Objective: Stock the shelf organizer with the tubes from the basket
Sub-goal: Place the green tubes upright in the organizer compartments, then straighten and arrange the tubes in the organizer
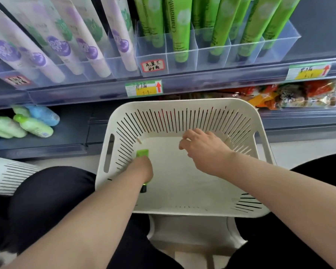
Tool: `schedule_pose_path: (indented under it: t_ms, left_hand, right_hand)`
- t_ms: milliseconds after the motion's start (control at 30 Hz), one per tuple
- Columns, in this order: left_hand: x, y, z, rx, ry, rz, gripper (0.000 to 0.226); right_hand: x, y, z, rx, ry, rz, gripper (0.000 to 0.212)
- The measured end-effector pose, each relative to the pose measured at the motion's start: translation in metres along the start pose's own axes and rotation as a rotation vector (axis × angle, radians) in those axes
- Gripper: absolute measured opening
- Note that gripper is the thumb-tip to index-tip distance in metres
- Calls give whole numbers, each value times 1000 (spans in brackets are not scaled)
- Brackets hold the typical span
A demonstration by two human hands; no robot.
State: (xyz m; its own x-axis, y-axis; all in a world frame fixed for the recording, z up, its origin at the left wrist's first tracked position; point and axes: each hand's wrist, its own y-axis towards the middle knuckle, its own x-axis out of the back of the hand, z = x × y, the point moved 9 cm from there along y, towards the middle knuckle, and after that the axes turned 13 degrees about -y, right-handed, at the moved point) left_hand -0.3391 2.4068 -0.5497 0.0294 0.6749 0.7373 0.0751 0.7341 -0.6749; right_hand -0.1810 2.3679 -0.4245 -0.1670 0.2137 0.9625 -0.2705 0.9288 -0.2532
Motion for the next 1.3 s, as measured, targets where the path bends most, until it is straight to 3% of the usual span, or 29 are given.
schedule_pose_path:
  t_ms: [267,400,500,600,700,833,1000,1100,1233,1300]
  left_hand:
    - [11,25,5,20,-213,-173,37]
    - [1,33,9,47,-241,-157,45]
    - [-6,36,0,-33,-234,-113,56]
    - [-7,32,-14,-163,-84,-99,41]
    - [10,19,-21,-208,-173,-142,15]
    - [59,-15,-27,-317,-509,-294,22]
    - [147,-82,-37,-510,-860,-501,12]
    - [200,-123,-34,-617,-1069,-651,25]
    - [270,-169,-36,-679,-1093,-808,36]
    - [304,-189,-39,-679,-1072,-903,28]
  right_hand:
    - [-4,-2,-6,-22,45,4,47]
    - [-7,0,-11,-35,60,16,47]
    - [-9,4,-18,-60,73,29,47]
    - [-8,7,-25,-86,96,28,47]
    - [0,10,-26,-87,101,10,43]
    - [20,8,-19,-83,56,-37,41]
    - [63,-4,-24,-126,-28,-146,41]
    - [100,-15,-34,-169,-25,-227,39]
    - [153,-29,-51,-235,-28,-349,37]
    - [178,-35,-59,-254,-40,-401,40]
